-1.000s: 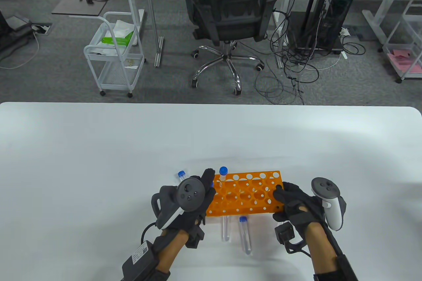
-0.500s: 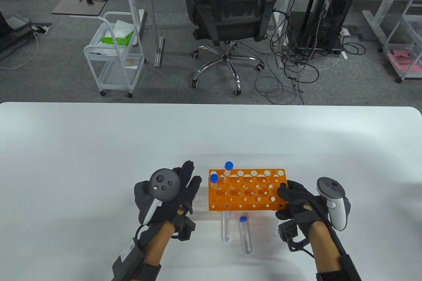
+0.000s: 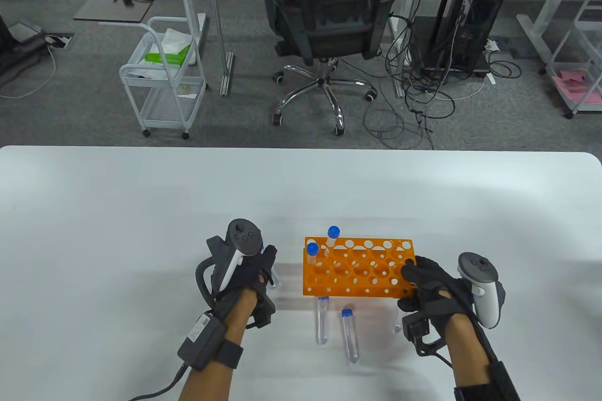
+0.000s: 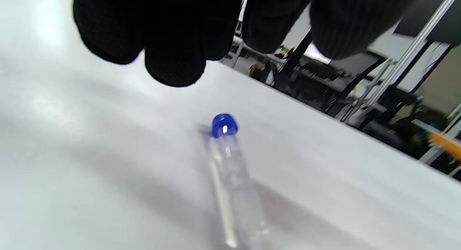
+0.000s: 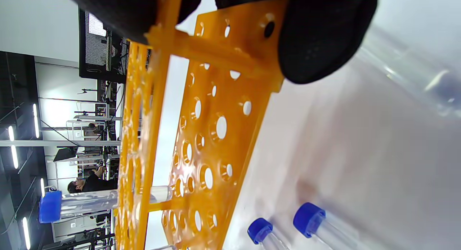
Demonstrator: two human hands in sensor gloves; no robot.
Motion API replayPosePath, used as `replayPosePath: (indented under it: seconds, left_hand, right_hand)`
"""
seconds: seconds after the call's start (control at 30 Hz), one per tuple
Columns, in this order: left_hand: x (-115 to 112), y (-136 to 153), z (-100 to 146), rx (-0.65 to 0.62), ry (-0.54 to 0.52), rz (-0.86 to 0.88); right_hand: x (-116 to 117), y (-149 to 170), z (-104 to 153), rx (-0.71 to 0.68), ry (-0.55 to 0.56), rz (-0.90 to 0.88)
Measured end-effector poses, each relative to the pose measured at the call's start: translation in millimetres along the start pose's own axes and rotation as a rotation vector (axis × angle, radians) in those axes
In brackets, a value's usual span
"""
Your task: Insert test tubes into test tube rack (6 test tubes)
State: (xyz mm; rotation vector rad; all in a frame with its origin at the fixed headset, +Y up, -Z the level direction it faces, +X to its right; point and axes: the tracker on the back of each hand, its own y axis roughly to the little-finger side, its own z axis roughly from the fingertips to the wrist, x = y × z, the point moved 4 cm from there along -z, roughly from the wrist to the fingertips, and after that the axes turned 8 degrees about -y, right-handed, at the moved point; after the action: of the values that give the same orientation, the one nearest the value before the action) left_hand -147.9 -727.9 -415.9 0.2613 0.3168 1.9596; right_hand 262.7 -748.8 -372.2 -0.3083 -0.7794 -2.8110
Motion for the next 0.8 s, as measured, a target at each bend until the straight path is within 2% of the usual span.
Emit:
replayPosePath:
  seconds: [0.33, 0.57, 0.8]
  left_hand:
    - [-25, 6, -14, 0.079, 0.041, -0.110]
    - [-43, 6, -16, 0.096, 0.121, -0.202]
    - [-46, -2, -17, 0.081, 0.073, -0.248]
  right_hand:
    - [-1, 0, 1, 0.007, 0.004, -0.008]
    - [-3, 0, 2, 0.010, 0.009, -0.015]
    - [-5, 0, 2, 0.008, 0.011, -0.026]
